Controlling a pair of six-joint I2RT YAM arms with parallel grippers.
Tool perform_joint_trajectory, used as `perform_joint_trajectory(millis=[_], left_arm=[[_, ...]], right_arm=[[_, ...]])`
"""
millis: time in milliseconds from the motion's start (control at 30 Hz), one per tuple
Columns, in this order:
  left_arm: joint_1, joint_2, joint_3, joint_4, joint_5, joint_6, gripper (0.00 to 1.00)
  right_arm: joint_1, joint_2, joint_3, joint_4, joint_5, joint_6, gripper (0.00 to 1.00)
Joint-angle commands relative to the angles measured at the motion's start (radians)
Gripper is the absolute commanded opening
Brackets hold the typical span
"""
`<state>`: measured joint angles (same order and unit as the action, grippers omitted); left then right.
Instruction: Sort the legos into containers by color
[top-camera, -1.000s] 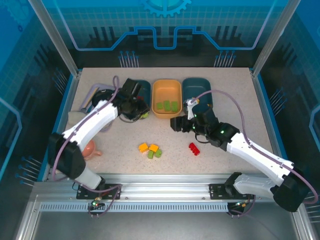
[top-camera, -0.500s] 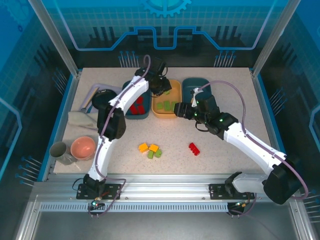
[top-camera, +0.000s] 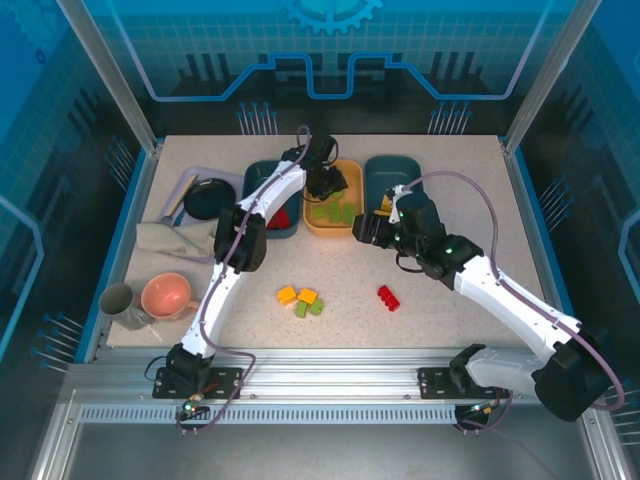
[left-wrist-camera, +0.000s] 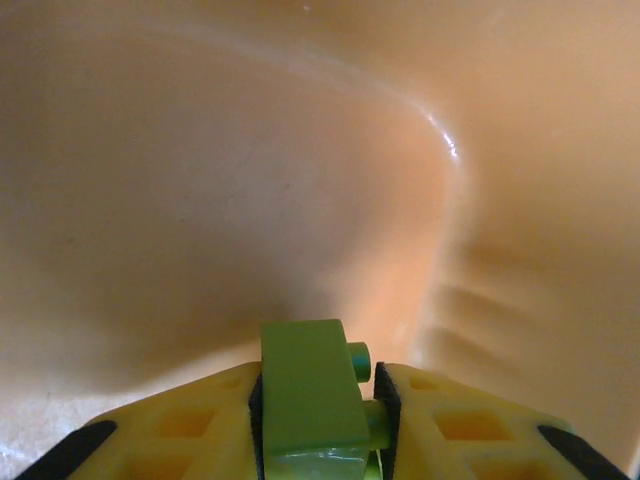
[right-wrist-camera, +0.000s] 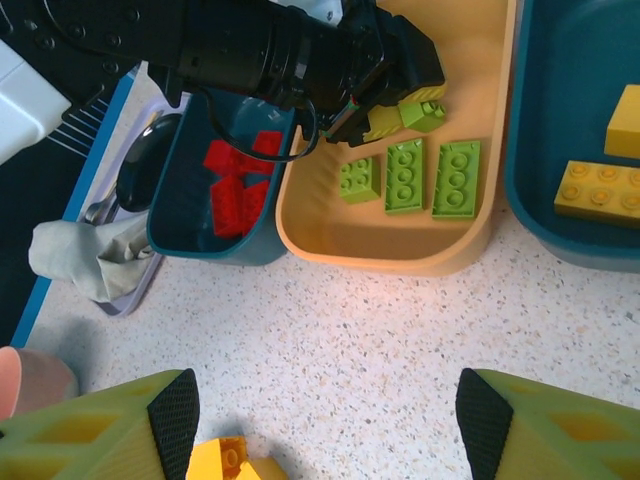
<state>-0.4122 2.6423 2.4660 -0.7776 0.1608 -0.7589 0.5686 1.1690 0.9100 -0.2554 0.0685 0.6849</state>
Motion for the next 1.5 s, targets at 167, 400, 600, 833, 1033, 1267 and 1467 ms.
perform_joint_trajectory(millis=[167, 400, 600, 833, 1033, 1267, 1467], left_arm=[[0.008, -0.09, 0.044, -0.026, 0.047, 0.019, 0.52], [0.009, -0.363, -0.086, -0.078, -0.018, 0.031, 0.56], [0.024, -0.824, -0.63, -0.003, -0.06, 0.006, 0.62], [0.032, -1.322, -1.207, -0.014, -0.067, -0.002, 0.65], [0.031, -1.669, -1.485, -0.129, -0.134, -0.049, 0.65], [0.031, -1.951, -1.6, -0.284, -0.239, -0.076, 0.65], [0.029, -2.042, -1.595, -0.365, -0.27, -0.097, 0.65]], right_arm=[[0.006, -0.025, -0.006, -0.047, -0.014, -0.027, 0.71], [0.122, 0.026, 0.067, -0.13, 0.057, -0.179, 0.7], [0.288, 0.147, 0.143, -0.212, 0.084, -0.312, 0.7], [0.397, 0.285, 0.246, -0.304, 0.072, -0.329, 0.72], [0.465, 0.505, 0.431, -0.422, 0.015, -0.45, 0.78], [0.49, 0.754, 0.645, -0.54, 0.012, -0.559, 0.98], [0.492, 0.947, 0.84, -0.621, 0.011, -0.499, 0.95]])
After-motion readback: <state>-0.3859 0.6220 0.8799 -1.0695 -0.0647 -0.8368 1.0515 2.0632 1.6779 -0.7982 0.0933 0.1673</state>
